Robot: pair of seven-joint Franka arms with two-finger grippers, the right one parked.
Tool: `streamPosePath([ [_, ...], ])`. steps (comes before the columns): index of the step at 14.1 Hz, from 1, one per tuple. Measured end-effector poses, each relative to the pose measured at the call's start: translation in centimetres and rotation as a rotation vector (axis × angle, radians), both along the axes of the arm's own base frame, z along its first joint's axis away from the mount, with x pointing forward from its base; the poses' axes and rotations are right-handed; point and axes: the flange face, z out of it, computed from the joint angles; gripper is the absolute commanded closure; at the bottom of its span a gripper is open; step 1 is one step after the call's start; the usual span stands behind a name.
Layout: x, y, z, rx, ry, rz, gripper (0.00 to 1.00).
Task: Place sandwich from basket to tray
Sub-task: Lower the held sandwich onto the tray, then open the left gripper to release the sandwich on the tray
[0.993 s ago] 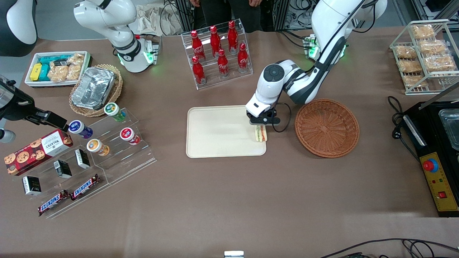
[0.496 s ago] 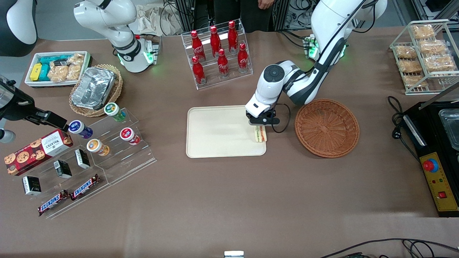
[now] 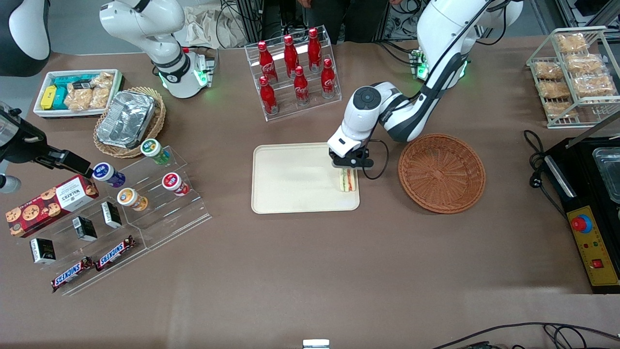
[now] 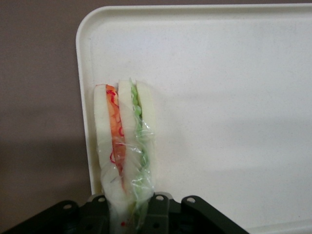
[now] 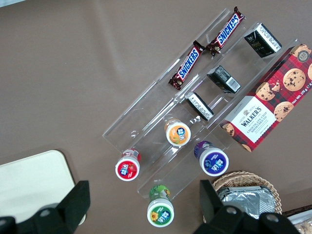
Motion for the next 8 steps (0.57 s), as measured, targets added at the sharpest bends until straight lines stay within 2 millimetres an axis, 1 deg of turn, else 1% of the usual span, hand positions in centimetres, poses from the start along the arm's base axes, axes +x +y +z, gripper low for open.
streamPosePath([
  [1, 0.0, 0.0, -0.1, -0.002, -0.001, -0.002, 0.65],
  [2, 0.1, -0.1, -0.1, -0.004, -0.003, -0.002, 0.02],
  [3, 0.1, -0.1, -0.1, -0.005, -0.003, -0.002, 0.0],
  [6, 0.5, -0.3, 0.1, -0.013, -0.01, -0.001, 0.0],
  [8, 1.1, -0.5, 0.8, -0.02, -0.025, 0.003, 0.0],
])
